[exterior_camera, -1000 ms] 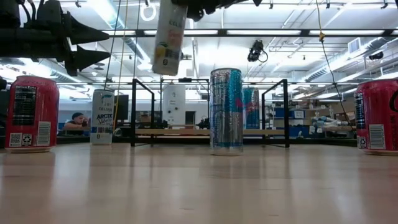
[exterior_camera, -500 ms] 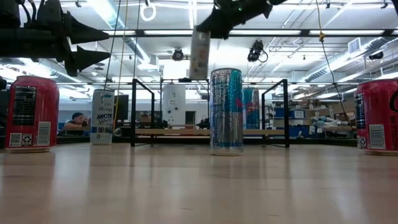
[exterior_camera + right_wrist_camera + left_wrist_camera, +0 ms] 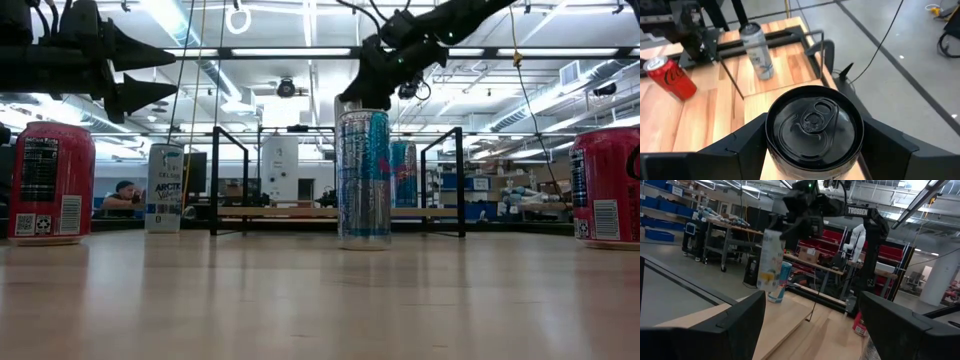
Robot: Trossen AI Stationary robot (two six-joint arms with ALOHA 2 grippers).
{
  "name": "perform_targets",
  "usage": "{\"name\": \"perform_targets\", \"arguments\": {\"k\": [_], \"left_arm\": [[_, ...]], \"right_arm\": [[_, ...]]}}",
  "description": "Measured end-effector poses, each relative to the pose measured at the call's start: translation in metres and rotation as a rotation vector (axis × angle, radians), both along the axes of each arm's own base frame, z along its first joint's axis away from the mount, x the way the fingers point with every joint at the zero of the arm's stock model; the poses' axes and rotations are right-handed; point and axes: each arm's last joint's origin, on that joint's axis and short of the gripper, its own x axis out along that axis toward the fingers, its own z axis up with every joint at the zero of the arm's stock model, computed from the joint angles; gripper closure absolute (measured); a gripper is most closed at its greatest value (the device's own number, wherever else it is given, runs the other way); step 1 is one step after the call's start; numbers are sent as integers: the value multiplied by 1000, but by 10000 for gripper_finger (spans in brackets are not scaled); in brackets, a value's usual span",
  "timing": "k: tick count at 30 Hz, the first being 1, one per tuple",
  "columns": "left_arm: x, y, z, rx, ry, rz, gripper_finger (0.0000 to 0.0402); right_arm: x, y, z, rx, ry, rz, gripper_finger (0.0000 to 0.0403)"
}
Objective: Place canned beverage on shelf
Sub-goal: Put the left white-yellow soda can on the shelf
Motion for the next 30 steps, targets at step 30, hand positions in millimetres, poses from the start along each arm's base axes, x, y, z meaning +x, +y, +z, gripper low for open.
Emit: {"name": "perform_targets", "arguments": {"k": [30], "left_arm": [[0,0,-1,0,7,0,81]], "right_arm": [[-7,-2,-63,-16,23,-42,128]]}}
